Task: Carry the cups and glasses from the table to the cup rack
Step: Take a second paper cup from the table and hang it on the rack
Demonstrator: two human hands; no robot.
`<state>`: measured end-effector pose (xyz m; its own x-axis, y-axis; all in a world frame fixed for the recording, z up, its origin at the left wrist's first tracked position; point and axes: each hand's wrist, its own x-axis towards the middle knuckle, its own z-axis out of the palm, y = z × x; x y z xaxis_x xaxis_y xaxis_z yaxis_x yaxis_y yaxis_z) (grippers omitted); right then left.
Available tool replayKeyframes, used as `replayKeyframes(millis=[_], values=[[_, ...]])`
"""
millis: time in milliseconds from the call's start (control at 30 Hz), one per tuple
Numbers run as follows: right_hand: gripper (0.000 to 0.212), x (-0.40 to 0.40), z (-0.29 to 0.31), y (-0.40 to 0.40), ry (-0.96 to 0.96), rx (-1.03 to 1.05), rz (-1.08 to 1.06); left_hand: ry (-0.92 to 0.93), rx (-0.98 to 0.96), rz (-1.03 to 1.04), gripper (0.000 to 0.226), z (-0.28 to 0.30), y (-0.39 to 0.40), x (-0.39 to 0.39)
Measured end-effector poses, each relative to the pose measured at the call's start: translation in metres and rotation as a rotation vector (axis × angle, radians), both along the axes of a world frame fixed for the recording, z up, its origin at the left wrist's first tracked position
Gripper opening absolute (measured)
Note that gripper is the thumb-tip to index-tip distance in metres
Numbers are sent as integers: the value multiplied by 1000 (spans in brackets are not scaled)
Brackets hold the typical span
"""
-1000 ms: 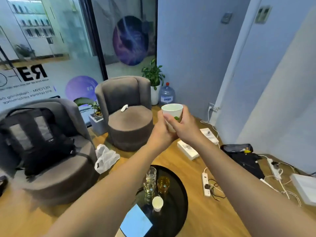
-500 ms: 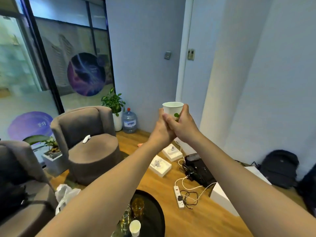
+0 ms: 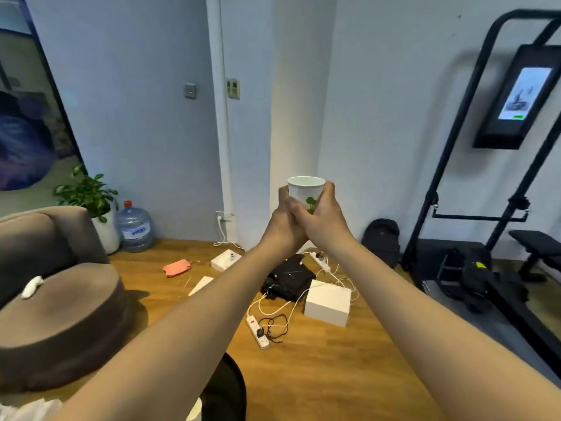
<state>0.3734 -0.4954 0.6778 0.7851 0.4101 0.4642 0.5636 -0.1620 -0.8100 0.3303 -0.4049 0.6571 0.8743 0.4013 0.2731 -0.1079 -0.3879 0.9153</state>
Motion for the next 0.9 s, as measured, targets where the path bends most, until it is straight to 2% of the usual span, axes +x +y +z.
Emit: replayKeyframes(millis=[67,100,167,233,300,433,500,700,800,900], values=[[61,7,5,-35,-18,-27,-43,-128,-78,-104,32,15,-31,5],[61,10,7,-56,-20,-40,-70,-137,-205,-151,36,22,-54,9],[61,14,14,-99,-21,-52,-141,-143,-250,-151,43,24,-89,26],[60,15,22,-143,-25,-51,-219,-105,-106,-184,37,36,-129,27],[61,15,28,-190,-33,-36,-303,-117,-46,-379,22,35,-175,37],[60,7,35,-289,-38,2,-476,-102,-17,-512,51,40,-273,45],[60,-2,35,-343,-35,23,-554,-92,-17,-604,57,39,-322,46],[59,-38,27,-517,42,24,-708,-93,-21,-800,44,36,-496,27],[50,-61,23,-602,77,12,-764,-94,4,-866,48,33,-584,16],[41,-85,16,-684,89,-7,-821,-84,-3,-951,40,27,-670,8]])
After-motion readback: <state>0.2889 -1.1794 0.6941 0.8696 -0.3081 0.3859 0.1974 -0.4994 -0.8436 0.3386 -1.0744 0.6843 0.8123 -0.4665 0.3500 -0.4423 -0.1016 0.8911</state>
